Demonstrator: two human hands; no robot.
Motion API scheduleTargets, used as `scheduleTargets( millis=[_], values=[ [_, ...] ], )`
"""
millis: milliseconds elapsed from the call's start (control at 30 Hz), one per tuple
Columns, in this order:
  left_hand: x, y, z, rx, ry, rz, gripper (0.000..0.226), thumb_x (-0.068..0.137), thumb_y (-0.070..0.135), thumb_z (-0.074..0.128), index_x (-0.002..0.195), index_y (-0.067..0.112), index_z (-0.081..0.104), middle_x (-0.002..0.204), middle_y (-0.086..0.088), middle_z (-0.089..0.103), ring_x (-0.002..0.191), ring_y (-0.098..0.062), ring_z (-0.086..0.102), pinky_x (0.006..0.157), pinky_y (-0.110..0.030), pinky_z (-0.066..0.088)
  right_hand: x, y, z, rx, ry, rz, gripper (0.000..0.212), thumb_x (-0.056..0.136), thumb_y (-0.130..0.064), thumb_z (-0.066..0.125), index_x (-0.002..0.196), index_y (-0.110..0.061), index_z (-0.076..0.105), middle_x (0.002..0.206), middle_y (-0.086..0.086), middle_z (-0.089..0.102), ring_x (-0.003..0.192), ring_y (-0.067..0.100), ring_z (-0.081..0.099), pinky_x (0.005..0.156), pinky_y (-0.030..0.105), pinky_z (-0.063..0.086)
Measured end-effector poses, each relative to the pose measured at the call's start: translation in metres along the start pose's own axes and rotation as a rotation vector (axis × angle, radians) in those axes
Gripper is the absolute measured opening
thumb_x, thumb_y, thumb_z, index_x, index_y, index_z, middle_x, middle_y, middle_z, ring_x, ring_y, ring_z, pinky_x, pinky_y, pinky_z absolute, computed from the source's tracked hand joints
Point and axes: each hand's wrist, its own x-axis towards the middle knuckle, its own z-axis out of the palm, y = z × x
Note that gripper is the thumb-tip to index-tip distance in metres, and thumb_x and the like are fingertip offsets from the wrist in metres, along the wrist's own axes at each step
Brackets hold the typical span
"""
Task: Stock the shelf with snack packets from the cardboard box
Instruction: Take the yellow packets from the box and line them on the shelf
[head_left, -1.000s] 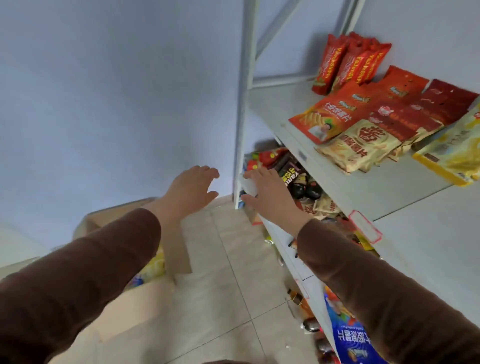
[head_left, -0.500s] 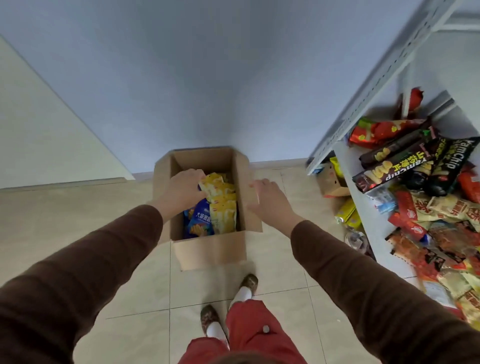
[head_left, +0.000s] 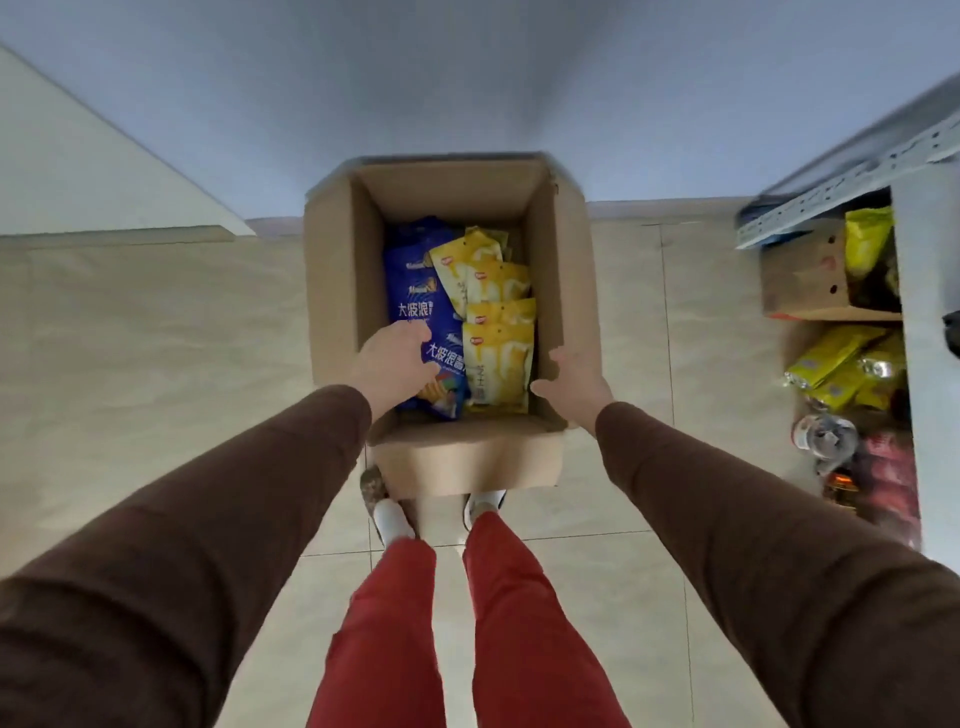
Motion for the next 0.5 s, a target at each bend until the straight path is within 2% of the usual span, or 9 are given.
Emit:
scheduleTargets(
  millis=[67,133,267,367,433,500],
  values=[
    [0.038,-0.019,0.029,-0.01,-0.044,-0.017,0.042,0.094,0.032,0.067,0.13,0.013,0.056,0.129,-0.008,0.059,0.115,-0.029,0.058,0.096,-0.042,0.051,0.044,0.01,0.025,0.025,-0.021,0.062,0.058,0.098,-0.022,0.064,0.149,-0.009,0.038,0.145,0.015,0.048,0.124,0.035,0.053,0.093,0.04,0.048],
    [0.075,-0.037,0.06,-0.007,-0.086,-0.021,0.043,0.094,0.032,0.066,0.13,0.011,0.055,0.127,-0.009,0.06,0.114,-0.029,0.059,0.096,-0.042,0.051,0.088,0.021,0.052,0.025,-0.017,0.112,0.059,0.097,-0.022,0.067,0.147,-0.006,0.04,0.145,0.017,0.048,0.129,0.034,0.051,0.099,0.037,0.044],
    [0.145,-0.072,0.124,0.008,-0.133,-0.006,0.044,0.095,0.031,0.064,0.134,0.012,0.054,0.127,-0.011,0.062,0.115,-0.03,0.06,0.096,-0.043,0.051,0.175,0.049,0.103,0.074,-0.019,0.228,0.057,0.094,-0.024,0.069,0.142,-0.005,0.046,0.137,0.014,0.058,0.122,0.032,0.057,0.086,0.029,0.043],
    [0.188,-0.095,0.169,-0.03,-0.178,-0.018,0.043,0.095,0.03,0.063,0.134,0.014,0.055,0.127,-0.008,0.062,0.113,-0.028,0.06,0.092,-0.038,0.051,0.237,0.073,0.142,0.123,-0.014,0.3,0.054,0.092,-0.029,0.071,0.137,-0.008,0.049,0.132,0.011,0.062,0.116,0.031,0.062,0.091,0.033,0.05],
    [0.211,-0.109,0.193,-0.072,-0.184,-0.028,0.041,0.093,0.031,0.064,0.13,0.015,0.056,0.125,-0.007,0.063,0.11,-0.028,0.06,0.091,-0.04,0.052,0.271,0.085,0.164,0.133,-0.003,0.36,0.057,0.092,-0.028,0.072,0.139,-0.008,0.047,0.135,0.012,0.06,0.12,0.032,0.06,0.087,0.031,0.046],
    [0.229,-0.121,0.213,-0.107,-0.175,-0.034,0.039,0.094,0.031,0.065,0.129,0.016,0.057,0.124,-0.007,0.064,0.109,-0.026,0.061,0.092,-0.042,0.053,0.298,0.096,0.185,0.154,-0.011,0.404,0.067,0.09,-0.029,0.075,0.143,-0.006,0.04,0.141,0.013,0.054,0.126,0.032,0.056,0.091,0.033,0.046]
  ],
)
